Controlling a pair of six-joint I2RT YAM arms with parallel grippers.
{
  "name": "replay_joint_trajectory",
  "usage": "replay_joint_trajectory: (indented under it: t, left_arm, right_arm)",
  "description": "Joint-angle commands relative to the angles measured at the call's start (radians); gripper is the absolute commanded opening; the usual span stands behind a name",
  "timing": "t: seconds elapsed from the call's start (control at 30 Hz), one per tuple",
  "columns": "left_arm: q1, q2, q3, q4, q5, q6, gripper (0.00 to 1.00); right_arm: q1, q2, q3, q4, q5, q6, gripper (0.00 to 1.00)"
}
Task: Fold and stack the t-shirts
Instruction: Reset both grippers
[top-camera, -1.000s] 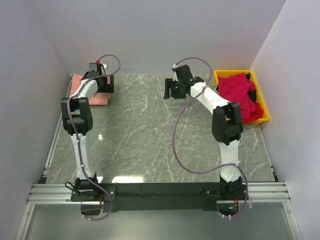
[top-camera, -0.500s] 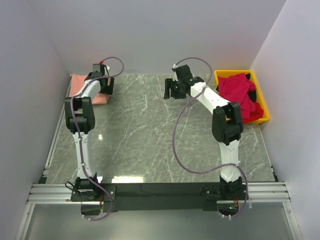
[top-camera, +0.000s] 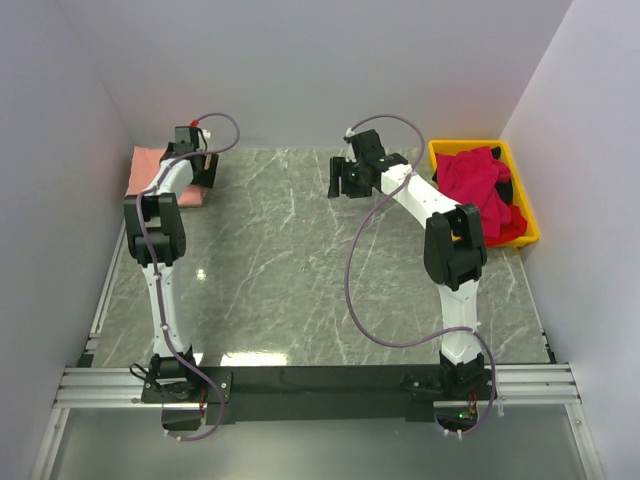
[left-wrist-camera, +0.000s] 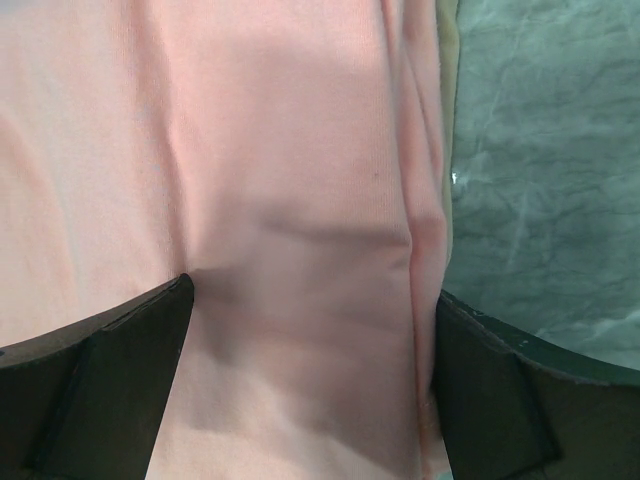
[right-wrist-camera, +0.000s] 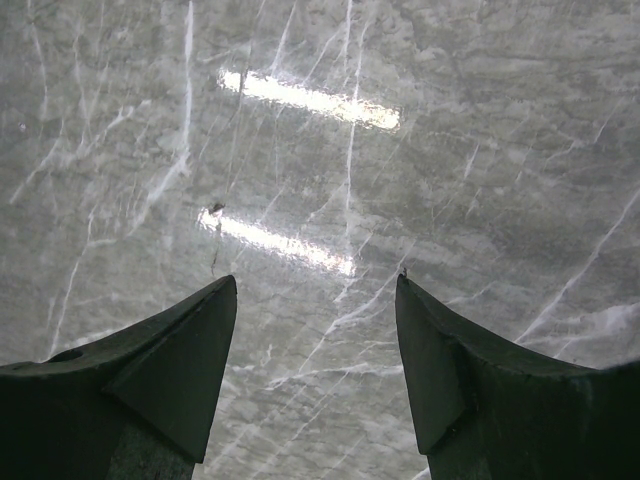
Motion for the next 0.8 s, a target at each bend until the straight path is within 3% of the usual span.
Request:
replay_joint_trajectory:
  t: [0.0,0.33,0.53,0.77]
  left_arm:
    - [0.017,-0.005,0.043,0.016,0.023,0.043,0.99]
    - [0.016,-0.23,0.073,-0.016,0.123,0.052,1.0]
    - [0.013,-0.313,0.199,-0.202,0.276,0.026,0.99]
    - [-0.047,-0.468,0.021,-0.274,0.463,-0.143,0.99]
  right_arm:
    - [0.009,-0.022,0.015,0.013,0.002,-0.008,0.71]
    - [-0.01,-0.103,0.013,-0.015,-0.034,-0.141,0.8]
    - [-0.082,-0.229,-0.062,-0.039,-0.086,-0.234,0.86]
    - [-0.186,-0.396,-0.2,-0.091,-0.133,-0.255,0.86]
